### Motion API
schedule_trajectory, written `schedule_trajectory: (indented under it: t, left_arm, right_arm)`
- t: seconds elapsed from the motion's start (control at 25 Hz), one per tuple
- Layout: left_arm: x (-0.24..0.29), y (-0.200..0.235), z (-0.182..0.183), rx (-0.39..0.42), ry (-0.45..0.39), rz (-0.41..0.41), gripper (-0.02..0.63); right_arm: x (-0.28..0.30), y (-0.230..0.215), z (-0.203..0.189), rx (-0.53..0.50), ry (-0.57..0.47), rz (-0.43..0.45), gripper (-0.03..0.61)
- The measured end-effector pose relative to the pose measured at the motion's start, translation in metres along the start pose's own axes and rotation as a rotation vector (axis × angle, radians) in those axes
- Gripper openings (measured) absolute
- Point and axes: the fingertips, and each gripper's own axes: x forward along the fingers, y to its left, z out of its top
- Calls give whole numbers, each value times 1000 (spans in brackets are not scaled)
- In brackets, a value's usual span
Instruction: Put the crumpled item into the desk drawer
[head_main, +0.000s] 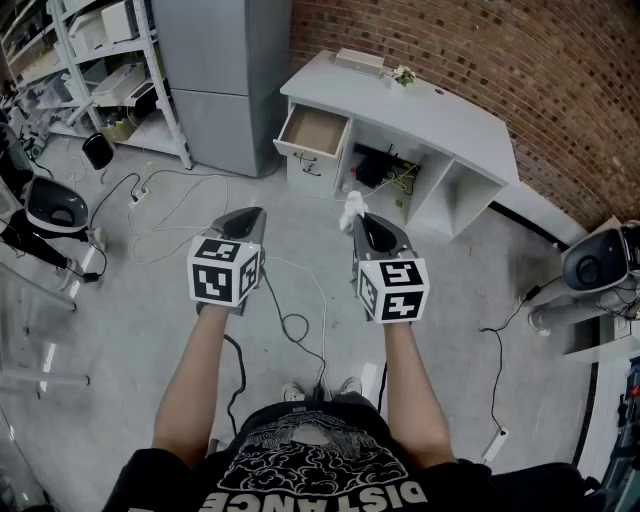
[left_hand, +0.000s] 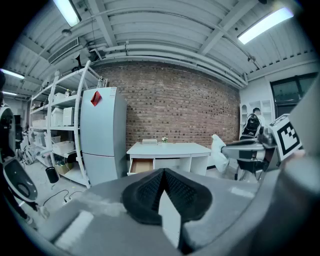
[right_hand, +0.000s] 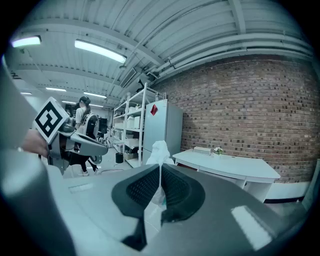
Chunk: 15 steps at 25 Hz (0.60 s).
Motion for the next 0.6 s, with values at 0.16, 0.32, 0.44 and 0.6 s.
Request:
schedule_trajectory:
  t: [0.16, 0.32, 0.44, 0.6]
  left_arm:
    - [-1, 7, 1, -4, -4, 3, 0]
    - [4, 11, 2, -4, -5, 10, -1]
    - [8, 14, 0, -5, 0, 22, 0]
    - [22, 11, -1, 5, 11, 34, 0]
  right_arm:
    - [5, 5, 2, -5, -3, -3, 11]
    - [14, 5, 2, -4, -2, 10, 11]
    - [21, 4, 1, -7, -9, 28, 11]
    - [30, -8, -1, -17, -19, 46, 9]
